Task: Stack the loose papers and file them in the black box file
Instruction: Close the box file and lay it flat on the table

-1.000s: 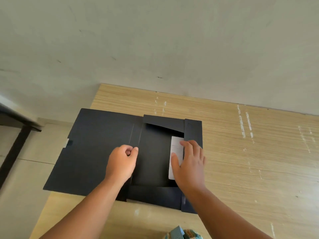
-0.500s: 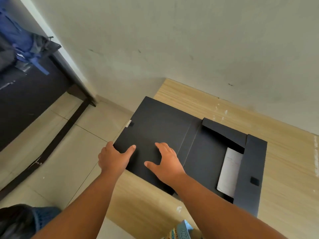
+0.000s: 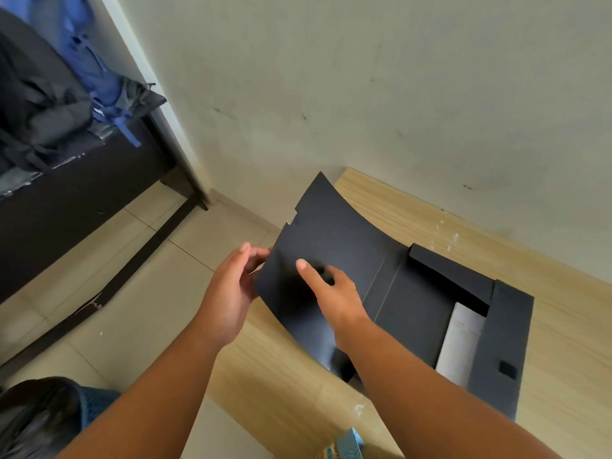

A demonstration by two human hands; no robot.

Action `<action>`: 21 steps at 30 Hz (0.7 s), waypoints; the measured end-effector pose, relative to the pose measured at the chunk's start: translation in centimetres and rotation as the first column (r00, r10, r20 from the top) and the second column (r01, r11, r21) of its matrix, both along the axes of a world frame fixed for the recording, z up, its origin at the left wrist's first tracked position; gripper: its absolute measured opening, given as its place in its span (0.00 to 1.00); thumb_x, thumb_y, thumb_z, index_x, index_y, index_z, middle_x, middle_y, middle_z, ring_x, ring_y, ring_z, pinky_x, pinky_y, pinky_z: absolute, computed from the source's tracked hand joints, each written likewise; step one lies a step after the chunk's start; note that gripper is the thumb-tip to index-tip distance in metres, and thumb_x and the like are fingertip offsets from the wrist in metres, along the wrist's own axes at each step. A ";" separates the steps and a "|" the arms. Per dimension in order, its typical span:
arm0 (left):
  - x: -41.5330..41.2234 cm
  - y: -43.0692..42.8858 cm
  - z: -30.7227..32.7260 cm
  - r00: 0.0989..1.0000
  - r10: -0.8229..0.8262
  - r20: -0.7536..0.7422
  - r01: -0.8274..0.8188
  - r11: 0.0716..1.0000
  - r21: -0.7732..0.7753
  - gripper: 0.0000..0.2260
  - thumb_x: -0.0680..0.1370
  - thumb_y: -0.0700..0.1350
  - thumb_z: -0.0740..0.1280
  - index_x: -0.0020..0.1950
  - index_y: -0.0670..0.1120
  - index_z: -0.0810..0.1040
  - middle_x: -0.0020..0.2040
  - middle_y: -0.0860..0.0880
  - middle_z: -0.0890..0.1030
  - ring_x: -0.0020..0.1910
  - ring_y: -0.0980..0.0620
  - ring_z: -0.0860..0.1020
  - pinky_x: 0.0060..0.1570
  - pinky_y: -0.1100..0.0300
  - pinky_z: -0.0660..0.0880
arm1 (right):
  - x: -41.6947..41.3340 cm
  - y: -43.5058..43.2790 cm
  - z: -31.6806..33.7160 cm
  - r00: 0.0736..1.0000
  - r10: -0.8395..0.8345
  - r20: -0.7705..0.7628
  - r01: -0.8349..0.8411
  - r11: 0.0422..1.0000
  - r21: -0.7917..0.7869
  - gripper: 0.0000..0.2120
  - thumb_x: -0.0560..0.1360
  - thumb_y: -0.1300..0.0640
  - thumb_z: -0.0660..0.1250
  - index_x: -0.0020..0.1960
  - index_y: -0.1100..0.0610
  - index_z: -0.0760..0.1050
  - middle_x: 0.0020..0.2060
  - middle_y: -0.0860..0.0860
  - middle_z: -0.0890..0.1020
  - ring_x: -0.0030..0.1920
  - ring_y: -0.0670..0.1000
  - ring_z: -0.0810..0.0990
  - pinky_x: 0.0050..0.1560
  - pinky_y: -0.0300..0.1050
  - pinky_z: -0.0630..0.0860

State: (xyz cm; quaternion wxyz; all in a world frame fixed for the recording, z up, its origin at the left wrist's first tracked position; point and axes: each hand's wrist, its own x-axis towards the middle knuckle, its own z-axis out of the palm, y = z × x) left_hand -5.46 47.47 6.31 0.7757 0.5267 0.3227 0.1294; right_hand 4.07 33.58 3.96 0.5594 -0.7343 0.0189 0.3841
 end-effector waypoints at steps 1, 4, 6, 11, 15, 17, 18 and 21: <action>0.3 -0.7 0.3 0.999 -0.024 0.038 0.025 1.000 -0.008 0.22 0.87 0.52 0.52 0.52 0.41 0.81 0.54 0.47 0.88 0.52 0.51 0.85 0.55 0.51 0.77 | 0.2 -0.2 1.1 0.999 -0.032 -0.028 0.033 0.999 0.042 0.55 0.57 0.20 0.70 0.77 0.47 0.68 0.75 0.47 0.70 0.74 0.52 0.69 0.72 0.53 0.68; 1.6 -3.4 0.8 0.980 -0.122 0.159 0.130 0.991 -0.037 0.23 0.82 0.61 0.61 0.48 0.40 0.79 0.53 0.44 0.87 0.54 0.48 0.84 0.58 0.48 0.73 | 1.3 -1.7 4.2 0.988 -0.102 -0.118 0.118 0.983 0.143 0.49 0.65 0.25 0.70 0.78 0.49 0.65 0.75 0.46 0.69 0.72 0.50 0.69 0.68 0.51 0.65; 2.6 -5.2 1.3 0.947 -0.211 0.241 0.224 0.974 -0.029 0.26 0.76 0.65 0.67 0.44 0.41 0.80 0.55 0.42 0.86 0.59 0.44 0.82 0.62 0.47 0.73 | 2.0 -3.3 6.3 0.983 -0.127 -0.130 0.151 0.970 0.190 0.52 0.62 0.23 0.70 0.79 0.47 0.64 0.76 0.44 0.70 0.73 0.49 0.68 0.72 0.55 0.65; 5.1 -10.8 1.8 0.875 -0.420 0.243 0.358 0.896 0.262 0.22 0.79 0.59 0.61 0.41 0.41 0.78 0.55 0.44 0.87 0.62 0.47 0.82 0.65 0.52 0.73 | 3.5 -8.9 8.9 0.962 -0.267 -0.064 0.275 0.939 0.206 0.48 0.62 0.27 0.74 0.75 0.49 0.70 0.68 0.48 0.79 0.68 0.53 0.78 0.71 0.58 0.72; 6.6 -14.2 0.7 0.824 -0.535 0.186 0.436 0.809 0.395 0.17 0.79 0.57 0.61 0.44 0.46 0.81 0.55 0.44 0.86 0.63 0.48 0.81 0.63 0.63 0.73 | 4.0 -14.2 9.2 0.934 -0.356 0.011 0.353 0.929 0.111 0.15 0.75 0.38 0.72 0.55 0.47 0.81 0.50 0.45 0.84 0.50 0.45 0.80 0.58 0.48 0.74; 7.3 -15.6 -0.4 0.813 -0.566 0.136 0.449 0.759 0.471 0.15 0.79 0.57 0.61 0.48 0.48 0.81 0.54 0.48 0.85 0.61 0.50 0.81 0.61 0.64 0.74 | 4.2 -17.0 8.5 0.917 -0.381 0.120 0.385 0.923 -0.010 0.15 0.76 0.41 0.71 0.47 0.54 0.82 0.48 0.56 0.86 0.50 0.58 0.83 0.61 0.59 0.78; 7.7 -16.3 -1.1 0.810 -0.576 0.112 0.445 0.728 0.521 0.15 0.79 0.56 0.62 0.51 0.48 0.81 0.54 0.50 0.84 0.60 0.50 0.80 0.60 0.62 0.74 | 4.4 -18.3 7.9 0.903 -0.398 0.161 0.409 0.912 -0.042 0.19 0.75 0.41 0.71 0.48 0.58 0.82 0.49 0.64 0.85 0.52 0.68 0.82 0.61 0.67 0.79; 8.5 -17.9 -3.8 0.792 -0.607 -0.067 0.468 0.532 0.706 0.19 0.79 0.58 0.62 0.63 0.49 0.80 0.64 0.55 0.80 0.68 0.56 0.75 0.69 0.54 0.72 | 4.5 -22.3 6.0 0.873 -0.431 0.228 0.464 0.878 -0.115 0.20 0.74 0.45 0.71 0.48 0.64 0.79 0.43 0.69 0.82 0.42 0.73 0.80 0.49 0.65 0.82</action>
